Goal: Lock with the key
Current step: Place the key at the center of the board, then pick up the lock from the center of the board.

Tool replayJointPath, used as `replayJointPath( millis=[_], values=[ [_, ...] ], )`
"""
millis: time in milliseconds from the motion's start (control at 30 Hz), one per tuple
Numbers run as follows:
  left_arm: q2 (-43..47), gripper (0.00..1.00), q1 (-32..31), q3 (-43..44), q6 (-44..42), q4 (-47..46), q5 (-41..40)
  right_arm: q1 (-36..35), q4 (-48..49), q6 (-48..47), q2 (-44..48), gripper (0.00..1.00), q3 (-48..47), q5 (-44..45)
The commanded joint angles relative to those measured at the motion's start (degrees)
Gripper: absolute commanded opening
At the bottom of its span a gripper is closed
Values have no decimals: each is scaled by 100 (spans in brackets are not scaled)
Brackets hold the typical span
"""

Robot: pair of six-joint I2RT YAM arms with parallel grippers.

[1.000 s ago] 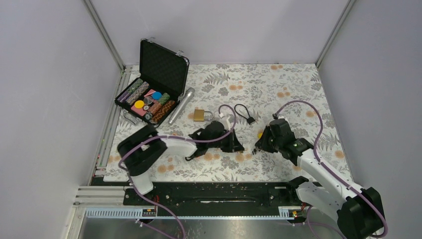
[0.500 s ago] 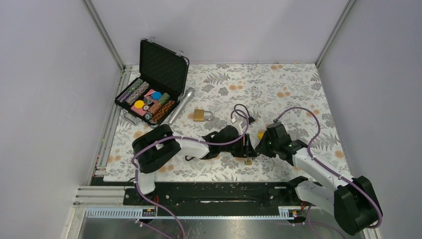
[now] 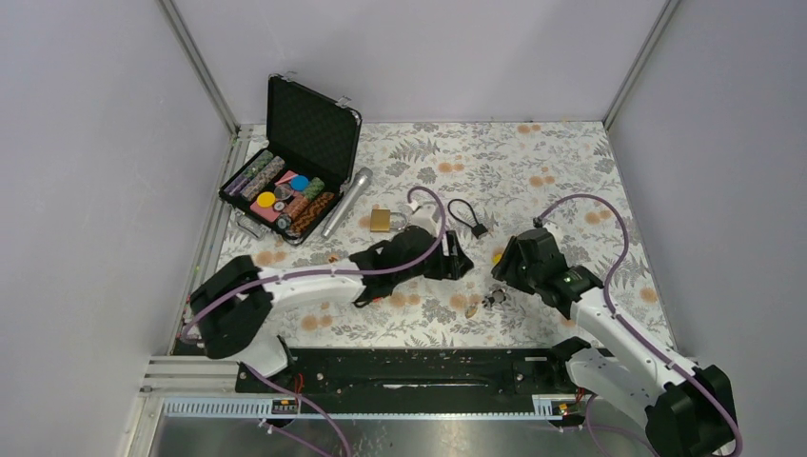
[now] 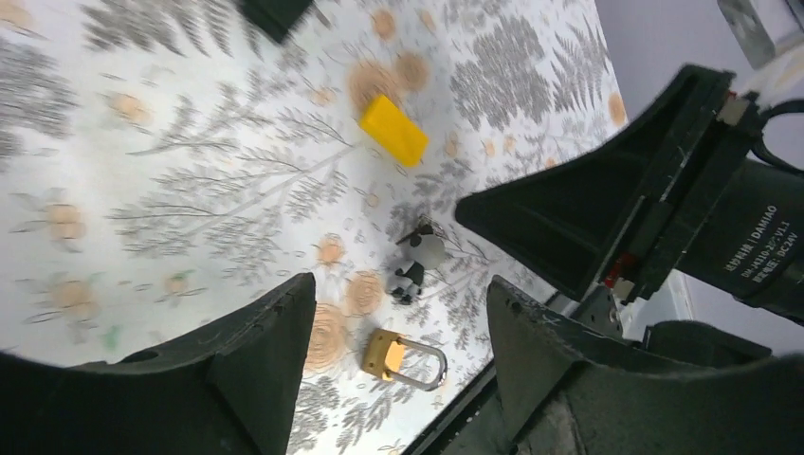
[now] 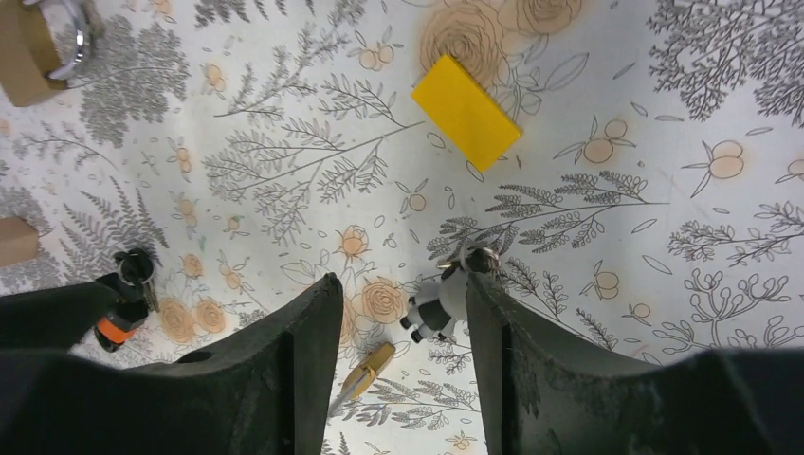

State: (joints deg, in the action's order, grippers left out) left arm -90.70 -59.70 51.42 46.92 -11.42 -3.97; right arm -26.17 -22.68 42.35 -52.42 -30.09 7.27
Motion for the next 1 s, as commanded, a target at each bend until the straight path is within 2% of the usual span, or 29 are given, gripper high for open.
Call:
replayJointPath(
  millis=[0, 167, 333, 400, 500, 667, 733, 800, 967],
  values=[
    [796, 66, 246, -440, -277, 311, -859, 5, -230, -245, 272, 58, -331, 193],
    [1795, 71, 318, -1135, -293, 710, -1519, -191, -38, -439, 162, 57, -454, -443],
    [2749, 78, 351, -1831, -133, 1409, -2214, -1284, 187, -505, -409, 59, -796, -13],
    [3098, 83, 367, -2090, -59, 1648, -2429, -1624, 260, -515, -816, 61, -1048, 75],
    [3637, 98, 371, -2441, -97, 1801, -2554, -2079, 458, -543, -1475, 67, -1448, 254],
    [4505, 99, 372, -2731, 66, 2238, -2734, -2926, 668, -781, -3064, 80, -2577, 700],
    [4869, 99, 372, -2609, 43, 2625, -2749, -3159, 649, -1245, -3777, 82, -3349, 673],
    [5256, 99, 369, -2281, -73, 3265, -2775, -3217, 679, -2045, -4317, 84, -3850, 66],
    [6495, 99, 380, -1249, -316, 5035, -3222, -3219, 781, -4083, -4975, 84, -4284, -1112]
  ],
)
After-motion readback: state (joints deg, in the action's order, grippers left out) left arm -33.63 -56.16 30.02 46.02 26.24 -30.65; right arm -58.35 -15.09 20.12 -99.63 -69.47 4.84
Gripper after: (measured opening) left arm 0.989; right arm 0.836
